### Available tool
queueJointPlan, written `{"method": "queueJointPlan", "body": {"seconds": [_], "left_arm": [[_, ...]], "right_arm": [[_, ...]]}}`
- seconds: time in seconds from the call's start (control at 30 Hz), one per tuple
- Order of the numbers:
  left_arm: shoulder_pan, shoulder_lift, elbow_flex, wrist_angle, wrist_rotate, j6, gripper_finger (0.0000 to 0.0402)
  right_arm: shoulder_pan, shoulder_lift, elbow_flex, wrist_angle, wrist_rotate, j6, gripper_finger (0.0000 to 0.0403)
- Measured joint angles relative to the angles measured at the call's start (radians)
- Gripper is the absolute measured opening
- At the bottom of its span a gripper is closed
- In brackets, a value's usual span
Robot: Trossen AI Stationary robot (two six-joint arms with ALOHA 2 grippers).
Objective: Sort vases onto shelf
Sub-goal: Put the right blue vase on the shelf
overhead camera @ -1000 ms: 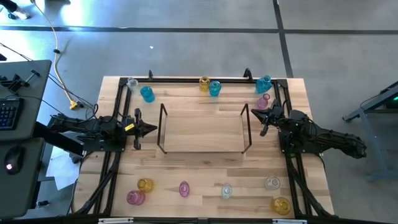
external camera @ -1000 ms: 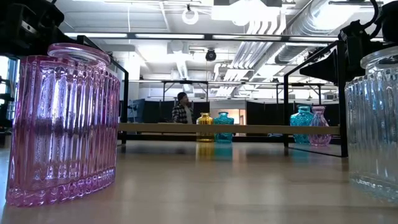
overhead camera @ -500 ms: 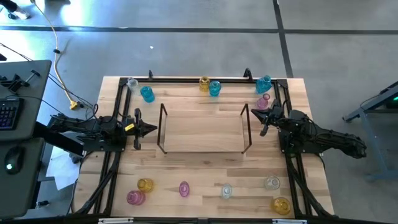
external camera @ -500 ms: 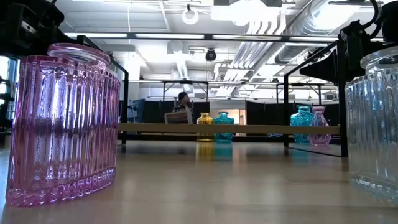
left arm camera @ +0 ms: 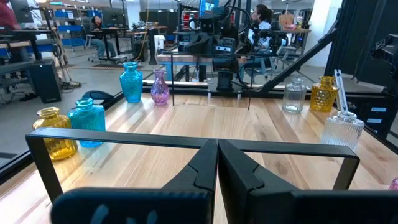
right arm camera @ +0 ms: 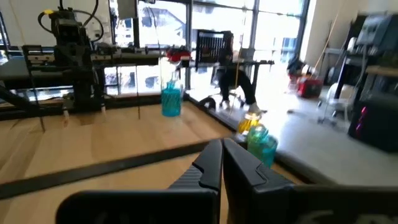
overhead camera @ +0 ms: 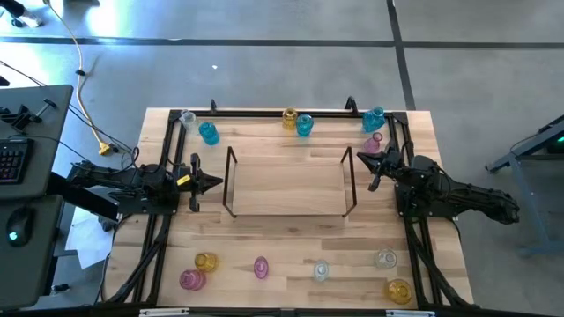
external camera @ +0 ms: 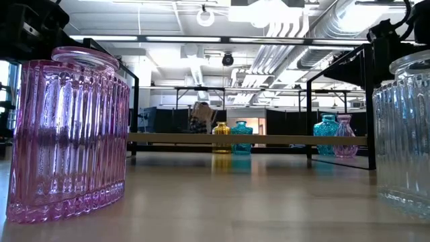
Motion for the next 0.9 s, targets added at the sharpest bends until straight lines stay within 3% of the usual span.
{"method": "queueJointPlan", "body": {"seconds": [0.23, 0.4, 0.47, 0.7, 0.9], "left_arm": [[0.0, 0.0, 0.0, 0.0, 0.0, 0.0, 0.0005], [0.0, 0.0, 0.0, 0.0, 0.0, 0.0, 0.0005], [0.0, 0.0, 0.0, 0.0, 0.0, 0.001, 0.0005], [0.0, 0.0, 0.0, 0.0, 0.0, 0.001, 0.0005], [0.0, 0.0, 0.0, 0.0, 0.0, 0.0, 0.0005]], "right_arm": [[0.0, 0.0, 0.0, 0.168, 0.005, -0.023, 0.0], [0.0, 0.0, 0.001, 0.405, 0.074, -0.073, 0.0], [0.0, 0.0, 0.019, 0.414, 0.103, -0.072, 0.0], [0.0, 0.044, 0.093, 0.415, 0.34, -0.136, 0.0], [0.0, 0.176, 0.169, 0.413, 0.483, -0.165, 0.0001]]}}
